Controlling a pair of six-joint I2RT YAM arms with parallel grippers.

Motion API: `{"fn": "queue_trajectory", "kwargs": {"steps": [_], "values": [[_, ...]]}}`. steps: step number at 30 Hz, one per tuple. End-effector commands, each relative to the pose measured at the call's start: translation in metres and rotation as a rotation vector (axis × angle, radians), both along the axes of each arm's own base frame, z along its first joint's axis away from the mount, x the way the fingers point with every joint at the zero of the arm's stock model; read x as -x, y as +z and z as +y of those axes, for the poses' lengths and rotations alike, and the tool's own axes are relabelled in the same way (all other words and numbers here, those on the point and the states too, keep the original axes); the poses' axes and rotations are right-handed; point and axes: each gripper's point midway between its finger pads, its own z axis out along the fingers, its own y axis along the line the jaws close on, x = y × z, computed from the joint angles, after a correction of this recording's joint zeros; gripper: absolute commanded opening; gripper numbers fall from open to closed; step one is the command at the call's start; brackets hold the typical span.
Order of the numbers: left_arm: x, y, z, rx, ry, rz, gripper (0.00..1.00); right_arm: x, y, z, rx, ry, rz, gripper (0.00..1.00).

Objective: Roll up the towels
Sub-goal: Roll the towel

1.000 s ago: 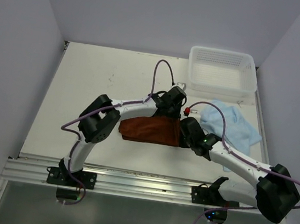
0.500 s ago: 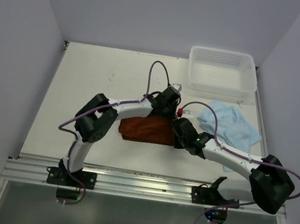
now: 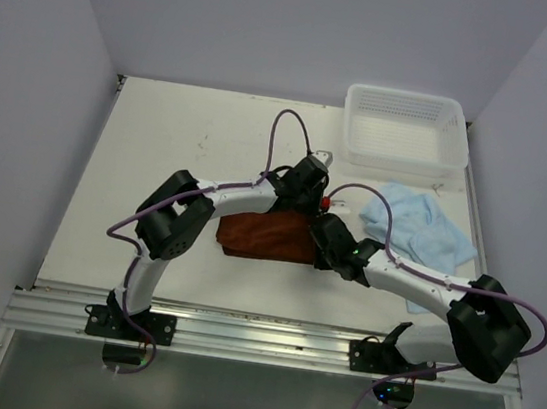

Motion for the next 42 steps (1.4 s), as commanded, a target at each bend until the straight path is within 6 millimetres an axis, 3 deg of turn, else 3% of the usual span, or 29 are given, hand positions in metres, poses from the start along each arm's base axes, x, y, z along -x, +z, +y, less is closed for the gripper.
{"fn": "queue_trajectory", "kwargs": {"steps": [1, 10, 14, 17, 42], "values": [[-0.034, 0.05, -0.008, 0.103, 0.016, -0.147, 0.08, -0.001, 0.011, 0.004, -0.037, -0.041, -0.01, 0.0], [-0.034, 0.066, -0.018, 0.162, -0.022, -0.184, 0.11, -0.003, 0.023, -0.012, -0.043, -0.139, -0.07, 0.0], [-0.036, 0.081, -0.027, 0.222, -0.058, -0.237, 0.13, -0.003, 0.02, -0.015, -0.037, -0.16, -0.073, 0.0], [-0.035, 0.082, -0.028, 0.234, -0.071, -0.254, 0.14, -0.005, 0.017, -0.013, -0.032, -0.158, -0.064, 0.0], [-0.038, 0.032, -0.004, 0.125, -0.06, -0.235, 0.13, -0.013, -0.013, 0.012, -0.093, -0.155, -0.029, 0.0]]}}
